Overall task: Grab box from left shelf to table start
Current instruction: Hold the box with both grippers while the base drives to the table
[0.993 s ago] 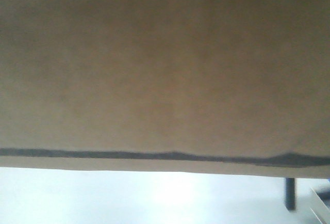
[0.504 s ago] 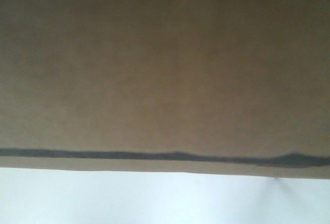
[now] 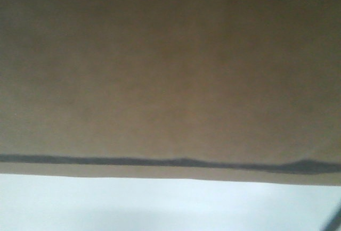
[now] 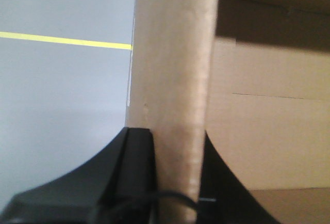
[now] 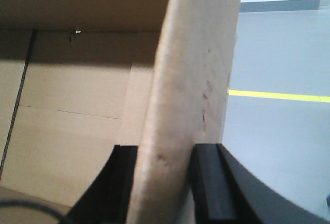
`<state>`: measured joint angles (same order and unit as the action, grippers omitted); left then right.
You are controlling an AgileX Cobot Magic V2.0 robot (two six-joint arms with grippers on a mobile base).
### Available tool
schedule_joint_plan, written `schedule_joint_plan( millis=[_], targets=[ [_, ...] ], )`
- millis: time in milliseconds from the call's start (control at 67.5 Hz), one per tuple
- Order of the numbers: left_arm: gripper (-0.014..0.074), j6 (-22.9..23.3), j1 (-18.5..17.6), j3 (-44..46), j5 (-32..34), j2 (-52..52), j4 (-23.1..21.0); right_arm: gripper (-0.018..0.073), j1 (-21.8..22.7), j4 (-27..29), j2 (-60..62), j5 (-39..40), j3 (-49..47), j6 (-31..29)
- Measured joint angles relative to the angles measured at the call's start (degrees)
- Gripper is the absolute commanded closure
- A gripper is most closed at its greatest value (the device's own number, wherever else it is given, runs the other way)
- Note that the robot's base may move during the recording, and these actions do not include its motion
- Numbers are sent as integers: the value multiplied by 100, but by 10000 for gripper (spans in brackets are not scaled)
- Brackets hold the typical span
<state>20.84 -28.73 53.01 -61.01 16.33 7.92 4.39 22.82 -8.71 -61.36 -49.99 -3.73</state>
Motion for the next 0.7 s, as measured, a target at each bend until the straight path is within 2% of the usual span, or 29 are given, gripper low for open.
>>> schedule_joint_plan(
  millis=[697],
  targets=[
    [688, 0, 0, 0, 0, 0, -9, 502, 0, 0, 0, 0, 0, 0]
  ],
)
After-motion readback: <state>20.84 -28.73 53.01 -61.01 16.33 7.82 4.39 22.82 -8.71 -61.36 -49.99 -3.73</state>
